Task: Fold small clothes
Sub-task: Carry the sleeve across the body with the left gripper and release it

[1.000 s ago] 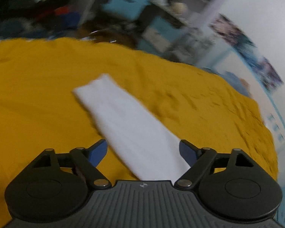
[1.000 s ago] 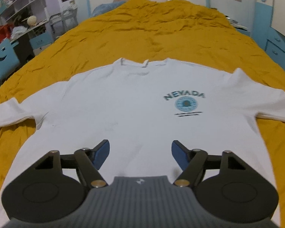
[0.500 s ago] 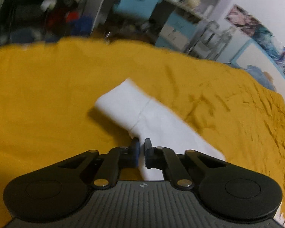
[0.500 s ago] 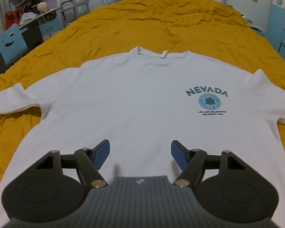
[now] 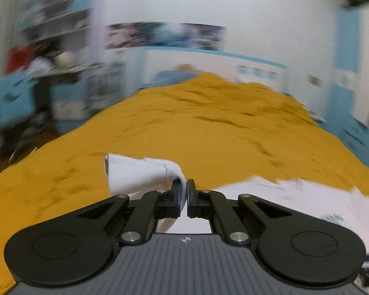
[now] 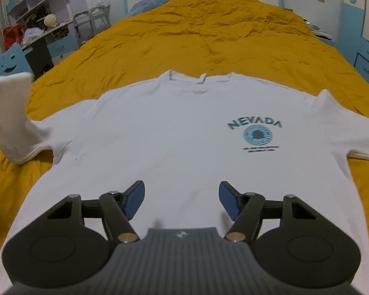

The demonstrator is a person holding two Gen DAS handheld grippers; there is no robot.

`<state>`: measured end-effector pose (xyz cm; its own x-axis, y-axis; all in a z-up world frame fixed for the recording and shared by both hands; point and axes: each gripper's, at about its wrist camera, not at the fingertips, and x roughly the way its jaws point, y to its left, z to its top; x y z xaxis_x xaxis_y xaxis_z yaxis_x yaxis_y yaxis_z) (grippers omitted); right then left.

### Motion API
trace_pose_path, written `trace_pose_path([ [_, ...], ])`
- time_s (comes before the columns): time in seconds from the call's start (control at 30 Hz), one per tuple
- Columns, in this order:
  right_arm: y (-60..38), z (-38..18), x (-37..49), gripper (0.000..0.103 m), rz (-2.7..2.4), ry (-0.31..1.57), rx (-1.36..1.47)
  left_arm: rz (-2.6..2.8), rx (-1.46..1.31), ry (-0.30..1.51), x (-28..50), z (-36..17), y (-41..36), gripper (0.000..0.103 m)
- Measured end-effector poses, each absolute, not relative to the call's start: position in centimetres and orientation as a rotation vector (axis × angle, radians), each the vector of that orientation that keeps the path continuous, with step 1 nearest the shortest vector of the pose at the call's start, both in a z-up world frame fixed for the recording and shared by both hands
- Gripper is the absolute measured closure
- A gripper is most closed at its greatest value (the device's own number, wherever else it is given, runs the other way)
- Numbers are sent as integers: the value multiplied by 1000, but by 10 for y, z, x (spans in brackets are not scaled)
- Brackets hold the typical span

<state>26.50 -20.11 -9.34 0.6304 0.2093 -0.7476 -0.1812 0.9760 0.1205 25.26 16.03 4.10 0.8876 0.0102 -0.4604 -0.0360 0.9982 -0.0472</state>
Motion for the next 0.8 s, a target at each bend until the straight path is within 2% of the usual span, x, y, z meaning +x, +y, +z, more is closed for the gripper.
trace_pose_path([
  [0.17, -225, -93, 258, 47, 185, 857, 65, -172, 62, 593, 271, -3, 76, 99],
  [0.3, -243, -102, 253, 48, 161, 880, 87, -261, 130, 783, 288, -58, 34, 98],
  [0.4, -250, -111, 251, 48, 159, 916, 116, -307, 53, 930, 289, -91, 29, 82],
  [0.43, -251, -113, 250, 48, 159, 924, 123, -313, 21, 940, 281, -97, 32, 80],
  [0.47, -252, -115, 249, 48, 165, 931, 131, -324, -12, 943, 280, -98, 38, 78],
  [0.5, -251, -117, 249, 48, 173, 935, 139, -347, -45, 945, 281, -95, 42, 73],
  [0.53, -251, -118, 249, 48, 182, 938, 147, -370, -79, 941, 276, -92, 44, 62],
  [0.6, -247, -120, 251, 48, 213, 943, 168, -426, -165, 923, 268, -82, 58, 56],
  [0.7, -237, -119, 256, 47, 269, 942, 200, -396, -155, 890, 259, -68, 68, 56],
  [0.8, -226, -119, 268, 34, 311, 946, 252, -317, -82, 861, 256, -54, 85, 56],
])
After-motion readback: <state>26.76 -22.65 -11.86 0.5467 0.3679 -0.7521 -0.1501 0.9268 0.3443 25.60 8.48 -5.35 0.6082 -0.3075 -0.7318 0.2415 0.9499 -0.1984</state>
